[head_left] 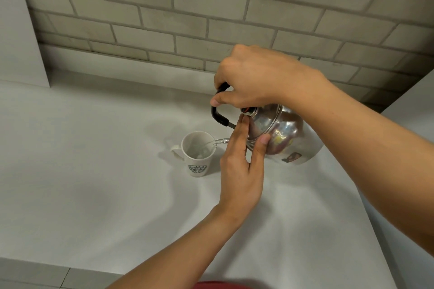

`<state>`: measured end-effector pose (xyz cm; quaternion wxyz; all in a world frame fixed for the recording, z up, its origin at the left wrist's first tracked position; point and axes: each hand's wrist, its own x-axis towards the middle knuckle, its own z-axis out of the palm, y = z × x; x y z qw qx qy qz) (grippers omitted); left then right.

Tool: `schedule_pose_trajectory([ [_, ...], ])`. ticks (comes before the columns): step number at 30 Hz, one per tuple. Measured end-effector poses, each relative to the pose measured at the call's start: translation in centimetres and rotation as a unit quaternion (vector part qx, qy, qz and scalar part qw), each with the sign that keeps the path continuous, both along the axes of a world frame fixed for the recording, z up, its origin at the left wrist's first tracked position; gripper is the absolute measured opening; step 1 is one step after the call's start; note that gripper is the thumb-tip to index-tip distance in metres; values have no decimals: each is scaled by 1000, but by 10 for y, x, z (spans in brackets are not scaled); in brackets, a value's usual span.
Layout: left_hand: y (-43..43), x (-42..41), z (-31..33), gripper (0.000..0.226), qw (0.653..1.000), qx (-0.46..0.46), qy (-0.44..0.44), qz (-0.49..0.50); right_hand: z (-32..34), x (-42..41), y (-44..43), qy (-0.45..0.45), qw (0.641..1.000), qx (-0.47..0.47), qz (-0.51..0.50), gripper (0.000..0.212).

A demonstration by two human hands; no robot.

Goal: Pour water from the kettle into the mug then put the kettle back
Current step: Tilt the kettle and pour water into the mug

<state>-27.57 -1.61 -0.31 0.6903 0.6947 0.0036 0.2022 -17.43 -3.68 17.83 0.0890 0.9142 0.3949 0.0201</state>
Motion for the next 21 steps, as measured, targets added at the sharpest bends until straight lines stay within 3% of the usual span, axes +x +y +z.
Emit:
schedule_pose_trajectory([
  [21,14,-4,-9,56,998,55,4,-26,-18,0,-12,6,999,46,-26,44],
])
